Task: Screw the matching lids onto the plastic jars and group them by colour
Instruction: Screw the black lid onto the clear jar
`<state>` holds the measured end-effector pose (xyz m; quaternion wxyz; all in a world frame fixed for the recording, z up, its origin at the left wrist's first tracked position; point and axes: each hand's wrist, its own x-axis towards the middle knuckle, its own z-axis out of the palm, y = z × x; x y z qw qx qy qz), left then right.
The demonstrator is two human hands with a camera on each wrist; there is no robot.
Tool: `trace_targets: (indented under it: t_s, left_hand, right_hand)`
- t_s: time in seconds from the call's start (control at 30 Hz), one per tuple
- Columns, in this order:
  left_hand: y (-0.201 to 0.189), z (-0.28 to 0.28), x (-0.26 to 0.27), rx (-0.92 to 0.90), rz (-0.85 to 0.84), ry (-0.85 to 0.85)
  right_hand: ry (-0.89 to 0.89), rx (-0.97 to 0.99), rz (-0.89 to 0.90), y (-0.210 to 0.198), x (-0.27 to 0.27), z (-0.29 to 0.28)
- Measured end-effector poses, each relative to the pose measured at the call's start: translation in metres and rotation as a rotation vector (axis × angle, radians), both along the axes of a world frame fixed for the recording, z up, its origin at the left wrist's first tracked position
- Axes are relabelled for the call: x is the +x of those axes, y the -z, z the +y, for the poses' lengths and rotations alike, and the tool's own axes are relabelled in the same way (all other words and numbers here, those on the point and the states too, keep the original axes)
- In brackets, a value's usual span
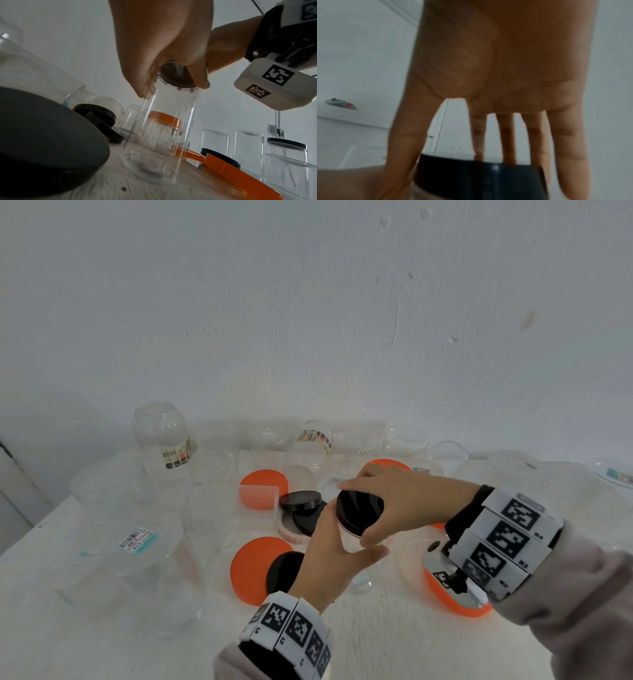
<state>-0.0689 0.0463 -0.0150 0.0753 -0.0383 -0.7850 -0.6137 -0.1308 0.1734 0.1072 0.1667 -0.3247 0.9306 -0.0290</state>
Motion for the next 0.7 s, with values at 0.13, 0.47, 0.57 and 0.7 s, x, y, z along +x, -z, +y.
trace_targets:
  t_s: [0.13,0.47,0.57,0.7]
  left_hand:
    - [0.001,0.000,0.000,-0.010,0.003,-0.011]
    - [0.001,-0.001,-0.001,-0.009,0.000,0.002]
    - [0.001,-0.001,0.000,-0.017,-0.010,-0.003]
    - [0.001,-0.001,0.000,-0.027,-0.016,-0.013]
  right_hand:
    - [-0.024,-0.041,-0.004,-0.002,-0.004,0.001]
    - [0.090,-0.007,0.087,0.008,0.000,-0.001]
    - [-0.038,0.022,-0.094,-0.005,-0.006,0.004]
    - [-0.055,-0.038,-0.080,-0.006,-0.009,0.005]
